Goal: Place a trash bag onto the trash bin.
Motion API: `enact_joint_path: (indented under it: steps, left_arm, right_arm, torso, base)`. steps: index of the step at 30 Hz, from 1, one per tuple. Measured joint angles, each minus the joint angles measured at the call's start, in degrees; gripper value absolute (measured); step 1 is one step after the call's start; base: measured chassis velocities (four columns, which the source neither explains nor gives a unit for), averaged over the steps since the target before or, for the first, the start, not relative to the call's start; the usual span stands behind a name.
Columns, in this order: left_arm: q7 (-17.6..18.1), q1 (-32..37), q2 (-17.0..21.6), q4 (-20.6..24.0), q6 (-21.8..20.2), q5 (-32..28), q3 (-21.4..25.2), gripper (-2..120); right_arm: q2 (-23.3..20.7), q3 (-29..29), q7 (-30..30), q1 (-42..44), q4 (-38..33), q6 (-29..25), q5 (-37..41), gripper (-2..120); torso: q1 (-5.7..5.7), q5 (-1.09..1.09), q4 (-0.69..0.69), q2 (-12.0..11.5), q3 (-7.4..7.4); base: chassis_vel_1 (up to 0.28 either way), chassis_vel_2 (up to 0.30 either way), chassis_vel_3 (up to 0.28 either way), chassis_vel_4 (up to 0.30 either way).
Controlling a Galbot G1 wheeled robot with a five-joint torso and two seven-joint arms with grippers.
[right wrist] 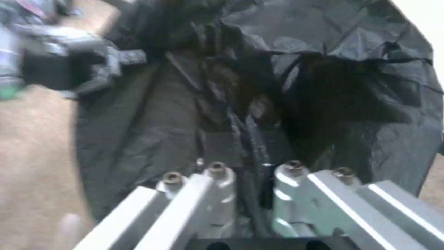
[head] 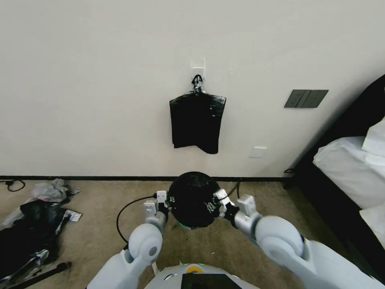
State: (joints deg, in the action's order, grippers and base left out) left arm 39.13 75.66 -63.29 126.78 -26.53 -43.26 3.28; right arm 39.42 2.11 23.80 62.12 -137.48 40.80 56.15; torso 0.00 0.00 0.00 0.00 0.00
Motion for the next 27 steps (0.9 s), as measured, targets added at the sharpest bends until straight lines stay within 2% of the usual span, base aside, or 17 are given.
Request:
enact_joint_path:
  steps: [2, 3, 7, 10, 17, 27]
  left_arm:
    - [0.12, -0.07, -0.1, -0.57, 0.05, 2.93, -0.97, 1]
    - [0.12, -0.07, -0.1, -0.57, 0.05, 2.93, -0.97, 1]
    - [-0.05, -0.87, -0.41, -1.69, 0.31, 6.29, -1.98, 1]
    - [-0.12, -1.44, -0.6, -2.18, 0.42, 7.3, -2.47, 1]
    - [-0.13, -2.42, -1.31, -3.05, 0.68, 8.9, -3.5, 1]
    - [-0.11, -2.35, -1.23, -2.71, 0.78, 9.91, -3.73, 1]
  right_arm:
    - [0.95, 5.27, 1.96, -5.03, 2.8, 0.51, 0.13, 0]
    - [0.95, 5.27, 1.96, -5.03, 2.8, 0.51, 0.13, 0]
    - [2.84, 13.82, 3.95, -12.95, 7.22, 0.5, -0.08, 0]
    - [3.72, 17.2, 4.63, -15.73, 8.73, 0.45, -0.39, 0]
    - [7.22, 23.97, 6.54, -20.22, 13.16, 0.24, -2.14, 0]
    - [11.18, 29.51, 9.29, -23.87, 19.57, 0.07, -3.27, 0]
  torso:
    - [0.0, 0.01, 0.01, 0.0, 0.0]
    - [0.0, 0.01, 0.01, 0.0, 0.0]
    - [0.0, 0.0, 0.0, 0.0, 0.0]
    - [0.0, -0.01, 0.01, 0.0, 0.0]
    - [0.0, 0.0, 0.0, 0.0, 0.0]
    - [0.0, 0.0, 0.0, 0.0, 0.0]
  base:
    - [0.0, 0.0, 0.0, 0.0]
    - [0.0, 0.0, 0.0, 0.0]
    - [0.0, 0.0, 0.0, 0.0]
    - [0.0, 0.0, 0.0, 0.0]
    - [0.0, 0.0, 0.0, 0.0]
    - [0.0, 0.0, 0.0, 0.0]
